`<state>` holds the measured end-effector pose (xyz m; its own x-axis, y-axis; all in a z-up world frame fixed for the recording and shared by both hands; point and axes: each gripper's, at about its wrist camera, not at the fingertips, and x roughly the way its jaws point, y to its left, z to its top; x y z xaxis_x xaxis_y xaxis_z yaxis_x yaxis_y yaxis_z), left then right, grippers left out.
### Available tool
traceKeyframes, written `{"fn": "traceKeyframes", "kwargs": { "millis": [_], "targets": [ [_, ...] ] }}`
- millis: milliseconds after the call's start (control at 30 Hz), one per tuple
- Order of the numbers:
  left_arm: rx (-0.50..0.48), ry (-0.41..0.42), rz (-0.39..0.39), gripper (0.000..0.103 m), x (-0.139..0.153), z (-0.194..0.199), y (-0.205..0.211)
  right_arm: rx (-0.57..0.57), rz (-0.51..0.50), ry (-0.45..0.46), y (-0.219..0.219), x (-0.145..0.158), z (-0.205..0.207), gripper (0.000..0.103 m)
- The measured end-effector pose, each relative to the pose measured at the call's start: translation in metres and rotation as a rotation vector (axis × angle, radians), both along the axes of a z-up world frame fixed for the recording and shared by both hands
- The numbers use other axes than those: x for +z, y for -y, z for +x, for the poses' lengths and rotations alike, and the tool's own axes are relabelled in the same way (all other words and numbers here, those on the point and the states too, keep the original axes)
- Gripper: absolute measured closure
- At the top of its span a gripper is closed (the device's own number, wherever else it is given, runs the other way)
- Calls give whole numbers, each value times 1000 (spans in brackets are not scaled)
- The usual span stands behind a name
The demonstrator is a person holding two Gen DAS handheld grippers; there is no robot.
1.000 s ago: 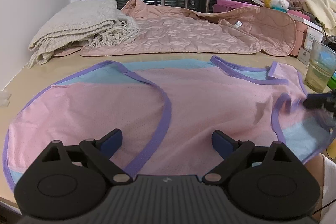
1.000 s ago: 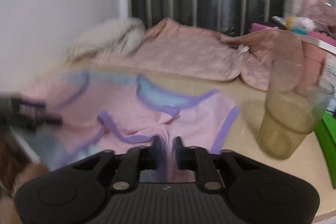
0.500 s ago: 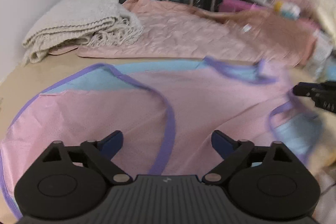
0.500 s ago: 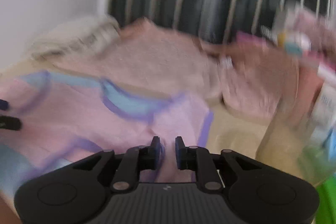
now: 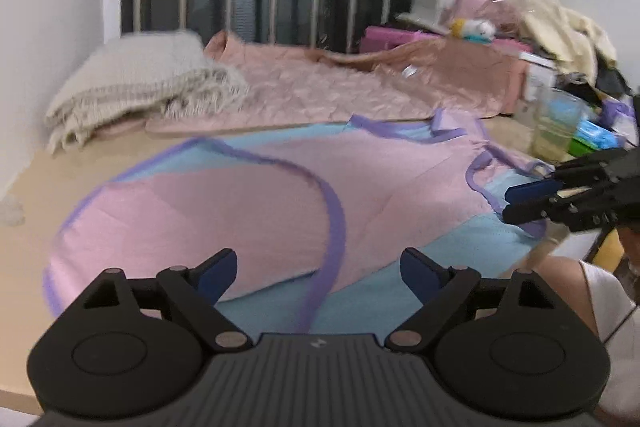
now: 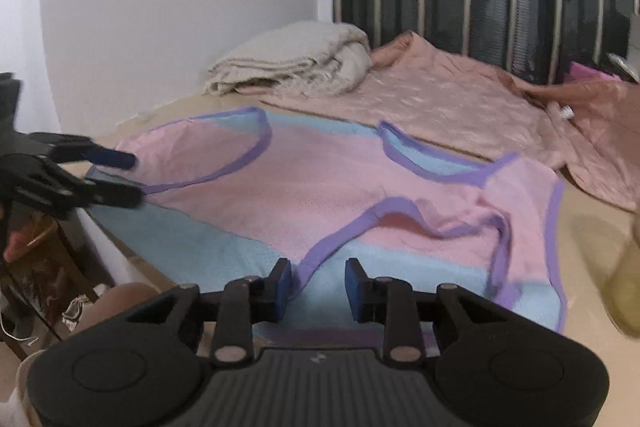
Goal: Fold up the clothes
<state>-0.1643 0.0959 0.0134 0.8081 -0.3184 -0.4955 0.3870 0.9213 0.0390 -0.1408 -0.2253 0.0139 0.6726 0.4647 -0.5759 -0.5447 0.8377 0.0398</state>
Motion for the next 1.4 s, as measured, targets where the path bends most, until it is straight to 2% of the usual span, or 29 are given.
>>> {"fn": "traceKeyframes", "kwargs": {
  "millis": [67,100,133,167,200,267,300,333,367,433,467,533,567,633,733,867,933,1000,1067,1167,1200,1233,1267,1300,1333,1367,1400],
  "targets": [
    [-51,62,86,13,3,-20,8,9,-33,28,6,7,-16,73],
    [-94,87,122,13,2,-30,12,38,-47,72,7,10,-24,69],
    [-146,108,155,13,1,-39,17,97,-71,121,5,14,-32,63],
    [-189,129,215,13,-3,-45,23,156,-96,170,3,18,-41,52],
    [-227,150,287,13,-9,-50,30,215,-122,219,2,21,-49,47],
    [-292,173,405,15,-19,-55,39,346,-268,297,-13,16,-62,47],
    [-313,165,441,24,-24,-52,40,392,-342,321,-20,11,-64,48],
    [-335,157,476,37,-28,-50,41,432,-410,334,-26,5,-64,49],
    [-356,149,512,47,-33,-48,41,464,-474,343,-30,-2,-63,50],
    [-358,170,540,64,-36,-46,37,486,-551,349,-35,-12,-61,62],
    [-354,168,538,68,-33,-44,34,496,-586,351,-38,-16,-59,72],
    [-347,144,518,85,-25,-41,27,496,-552,326,-36,-11,-58,77],
    [-350,126,504,87,-20,-40,21,495,-535,313,-35,-8,-57,84],
    [-365,88,483,100,-11,-36,11,500,-486,283,-32,0,-55,97],
    [-385,20,428,102,4,-29,-4,518,-385,228,-23,15,-50,99],
    [-407,-29,281,102,40,-6,-27,492,-323,225,-19,36,-19,99],
    [-417,-57,206,102,57,19,-36,478,-300,222,-18,48,4,99],
    [-411,-113,143,102,63,55,-40,464,-284,219,-22,58,31,99],
    [-372,-179,94,96,57,88,-45,426,-291,248,-32,60,61,98],
    [-290,-297,16,93,39,121,-60,324,-337,245,-41,54,93,90],
    [-267,-311,-28,87,37,119,-70,281,-372,267,-36,56,90,87],
    [-247,-311,-80,71,36,113,-83,250,-376,285,-25,60,81,82],
    [-225,-305,-137,62,36,104,-97,242,-344,284,-10,64,73,65],
    [-206,-298,-173,45,35,96,-105,235,-312,281,6,68,64,46],
    [-188,-290,-201,33,33,88,-111,235,-268,251,22,69,56,39],
    [-170,-282,-228,31,31,80,-118,230,-224,197,40,67,48,33],
    [-152,-280,-233,31,28,75,-120,225,-196,148,53,62,42,33]
  ]
}}
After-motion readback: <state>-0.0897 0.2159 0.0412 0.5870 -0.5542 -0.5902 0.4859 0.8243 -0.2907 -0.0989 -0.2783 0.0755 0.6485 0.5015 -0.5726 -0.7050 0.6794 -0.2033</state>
